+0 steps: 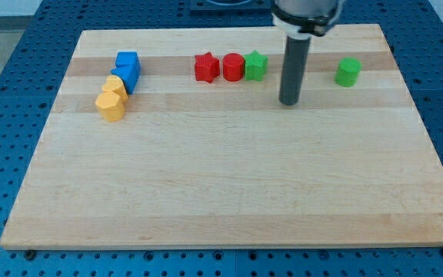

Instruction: Push the green circle into the green star

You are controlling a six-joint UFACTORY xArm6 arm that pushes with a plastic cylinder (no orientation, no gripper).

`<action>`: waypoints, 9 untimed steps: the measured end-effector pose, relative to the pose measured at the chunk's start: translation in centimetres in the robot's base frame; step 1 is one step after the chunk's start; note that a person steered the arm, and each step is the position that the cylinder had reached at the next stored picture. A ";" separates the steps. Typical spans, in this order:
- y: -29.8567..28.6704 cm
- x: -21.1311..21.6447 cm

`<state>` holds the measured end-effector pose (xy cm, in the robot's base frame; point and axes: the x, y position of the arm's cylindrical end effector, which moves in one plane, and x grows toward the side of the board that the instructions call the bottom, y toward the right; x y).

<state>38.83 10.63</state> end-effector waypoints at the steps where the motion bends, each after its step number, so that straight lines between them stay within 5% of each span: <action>1: 3.7 0.0; 3: 9.9 0.0; 9: 11.7 -5.4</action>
<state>33.46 22.36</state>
